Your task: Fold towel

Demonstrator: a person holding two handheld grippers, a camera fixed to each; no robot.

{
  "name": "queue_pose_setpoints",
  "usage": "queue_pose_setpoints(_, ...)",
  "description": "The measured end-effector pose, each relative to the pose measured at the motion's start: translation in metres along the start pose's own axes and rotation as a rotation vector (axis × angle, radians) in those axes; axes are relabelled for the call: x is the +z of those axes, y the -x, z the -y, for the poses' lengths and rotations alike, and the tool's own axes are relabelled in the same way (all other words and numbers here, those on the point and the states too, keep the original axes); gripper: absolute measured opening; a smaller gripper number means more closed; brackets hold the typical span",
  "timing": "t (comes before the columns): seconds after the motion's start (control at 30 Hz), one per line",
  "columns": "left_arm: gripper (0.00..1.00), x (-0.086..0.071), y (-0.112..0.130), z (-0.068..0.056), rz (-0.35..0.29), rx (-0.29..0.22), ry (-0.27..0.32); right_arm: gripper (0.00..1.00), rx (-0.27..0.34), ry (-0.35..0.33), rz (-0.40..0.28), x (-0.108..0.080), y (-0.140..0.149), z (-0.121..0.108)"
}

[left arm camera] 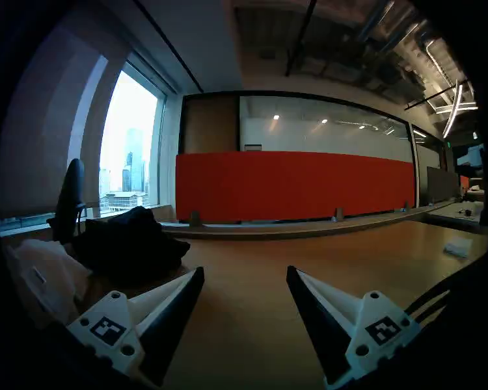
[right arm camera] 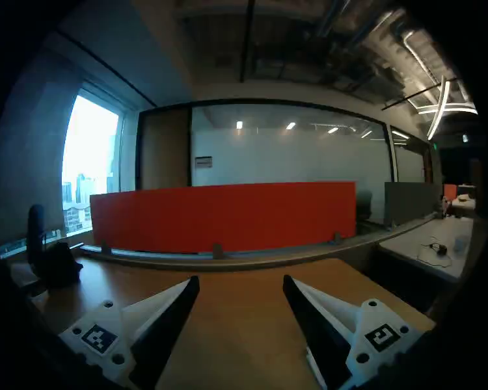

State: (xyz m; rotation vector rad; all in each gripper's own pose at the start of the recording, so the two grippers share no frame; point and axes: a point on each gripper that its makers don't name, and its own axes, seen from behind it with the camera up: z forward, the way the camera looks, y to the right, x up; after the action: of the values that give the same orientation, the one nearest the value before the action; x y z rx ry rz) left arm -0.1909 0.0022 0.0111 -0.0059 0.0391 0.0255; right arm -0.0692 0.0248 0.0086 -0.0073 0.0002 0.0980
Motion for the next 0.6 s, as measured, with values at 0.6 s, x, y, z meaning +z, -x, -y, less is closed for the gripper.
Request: queue_pose_setpoints(0.6,0.94,0.000,0.001,-0.002,0.000,-0.001,0.000,0.99,0.067,-0.036,-0.048,0.016,0.058,-0.010)
